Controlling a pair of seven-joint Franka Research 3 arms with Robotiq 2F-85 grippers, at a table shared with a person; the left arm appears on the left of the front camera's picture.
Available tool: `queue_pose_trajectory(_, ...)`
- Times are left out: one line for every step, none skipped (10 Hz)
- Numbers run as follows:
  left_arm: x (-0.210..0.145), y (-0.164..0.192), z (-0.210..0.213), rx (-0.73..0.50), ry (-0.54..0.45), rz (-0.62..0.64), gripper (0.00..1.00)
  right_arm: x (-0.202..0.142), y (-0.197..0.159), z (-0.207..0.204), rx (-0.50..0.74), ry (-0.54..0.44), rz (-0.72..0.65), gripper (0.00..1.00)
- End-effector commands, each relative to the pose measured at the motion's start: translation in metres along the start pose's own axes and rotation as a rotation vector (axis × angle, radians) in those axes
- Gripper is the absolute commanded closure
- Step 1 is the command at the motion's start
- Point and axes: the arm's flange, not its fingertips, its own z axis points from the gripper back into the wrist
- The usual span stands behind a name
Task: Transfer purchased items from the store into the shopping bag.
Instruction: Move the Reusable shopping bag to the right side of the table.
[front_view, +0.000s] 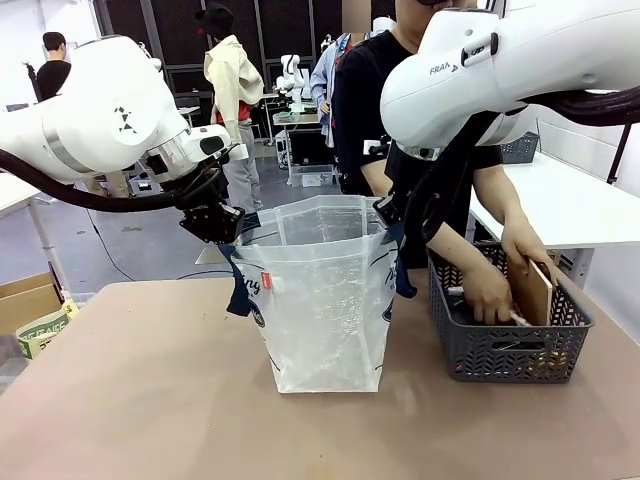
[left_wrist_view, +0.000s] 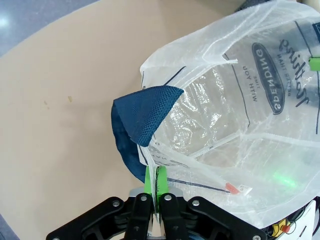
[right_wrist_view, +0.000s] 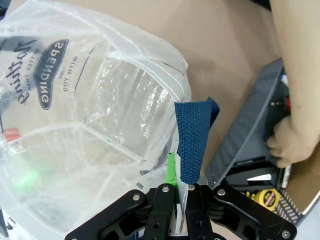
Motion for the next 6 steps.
queue_pose_trajectory(-0.0046,0.0078,0.0026,0.018,0.017,-0.012,1.0,-0.0047,-0.0064,0.0007,-0.003,0.01,-0.009,1.0)
queue_pose_trajectory(-0.0051,0.0085,0.0023,0.0,0.014,-0.031,1.0,-0.0051,-0.0079,0.0009,0.003,0.01,0.003,1.0)
queue_pose_trajectory(-0.0044,0.0095,0.0014,-0.003,0.015,-0.038,1.0,-0.0043,-0.0076,0.0011,0.003,0.014,0.018,1.0)
queue_pose_trajectory(-0.0046,0.0098,0.0014,-0.011,0.013,-0.059,1.0,-0.0052,-0.0071,-0.0001,0.002,0.018,0.037,1.0)
queue_pose_trajectory(-0.0039,0.0098,0.0007,-0.014,0.02,-0.072,1.0,-0.0053,-0.0066,-0.0005,0.001,0.02,0.043,1.0)
queue_pose_trajectory(-0.0033,0.0088,0.0004,-0.018,0.027,-0.087,1.0,-0.0055,-0.0059,-0.0014,-0.001,0.022,0.042,1.0)
